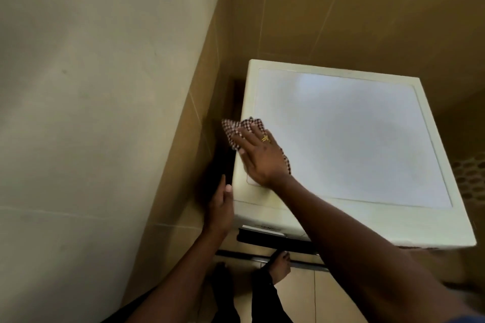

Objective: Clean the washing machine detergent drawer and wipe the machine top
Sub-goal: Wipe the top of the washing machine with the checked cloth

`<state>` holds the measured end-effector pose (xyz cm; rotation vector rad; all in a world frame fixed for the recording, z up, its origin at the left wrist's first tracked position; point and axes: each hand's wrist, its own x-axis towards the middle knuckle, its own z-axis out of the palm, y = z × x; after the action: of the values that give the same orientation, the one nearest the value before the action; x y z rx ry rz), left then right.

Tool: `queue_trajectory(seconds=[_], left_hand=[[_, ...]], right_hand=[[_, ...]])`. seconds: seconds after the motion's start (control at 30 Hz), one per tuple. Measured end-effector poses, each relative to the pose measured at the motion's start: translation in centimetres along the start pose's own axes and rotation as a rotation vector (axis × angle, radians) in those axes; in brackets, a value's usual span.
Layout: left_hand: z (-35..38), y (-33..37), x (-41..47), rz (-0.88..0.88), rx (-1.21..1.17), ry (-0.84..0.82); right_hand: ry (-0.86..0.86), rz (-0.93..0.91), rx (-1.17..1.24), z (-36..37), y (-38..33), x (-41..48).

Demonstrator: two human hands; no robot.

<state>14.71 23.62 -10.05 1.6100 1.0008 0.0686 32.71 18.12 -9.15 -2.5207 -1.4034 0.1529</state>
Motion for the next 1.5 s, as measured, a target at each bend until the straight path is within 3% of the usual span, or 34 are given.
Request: queue_trajectory(seconds=[0.13, 0.3, 0.4, 0.47, 0.63, 0.7, 0.8, 0.93, 1.03, 1.13, 1.23, 1.3, 1.37, 1.5], left_hand=[[-0.3, 0.1, -0.5, -0.191, -0.197, 0.184], [-0.3, 0.8, 0.2, -0.183, -0.265, 0.230], [0.1, 2.1, 0.9, -0.114, -0.153, 0.207], [0.4, 3.2, 1.1, -0.049, -0.010, 0.141], [1.9, 5.0, 0.4, 0.023, 0.218, -0.120], [2.2, 4.9, 0.2, 0.009, 0.267, -0.187], [2.1, 5.1, 0.7, -0.032, 0.254, -0.208], [1.7, 4.9, 1.1, -0.049, 0.078, -0.237], [0.5, 4.1, 1.4, -0.169, -0.205, -0.213], [-1.0, 3.9, 1.7, -0.192, -0.236, -0.240], [-1.9, 4.5, 1.8, -0.205, -0.169, -0.298], [-2.0, 4.8, 1.8, -0.209, -0.129, -0.323], [-1.5, 4.9, 1.7, -0.206, -0.155, -0.310], [-0.1, 4.9, 1.8, -0.183, -0.179, -0.229]], right_hand=[[-0.033, -0.085, 0.024, 0.3, -3.6, -5.8], [-0.053, -0.169, -0.026, 1.2, -5.2, -11.7], [-0.061, -0.142, -0.061, 0.5, -2.8, -14.3], [-0.006, 0.043, -0.063, -0.6, 0.0, -16.1], [0.202, 0.755, -0.029, -3.0, 6.6, -19.9], [0.271, 0.861, -0.020, -3.0, 5.3, -19.1], [0.249, 0.649, -0.030, -2.1, -0.2, -16.0], [0.016, 0.322, 0.111, 0.5, -7.6, -12.0], [-0.044, 0.139, 0.094, 0.6, -6.5, -11.4], [-0.059, -0.046, 0.055, -0.7, -1.1, -14.3], [0.060, 0.129, 0.037, -1.9, 2.3, -17.3], [0.148, 0.429, -0.002, -1.4, 0.7, -17.0], [0.188, 0.572, 0.009, -0.4, -3.2, -15.3], [0.068, 0.202, 0.091, 0.9, -8.0, -12.7]])
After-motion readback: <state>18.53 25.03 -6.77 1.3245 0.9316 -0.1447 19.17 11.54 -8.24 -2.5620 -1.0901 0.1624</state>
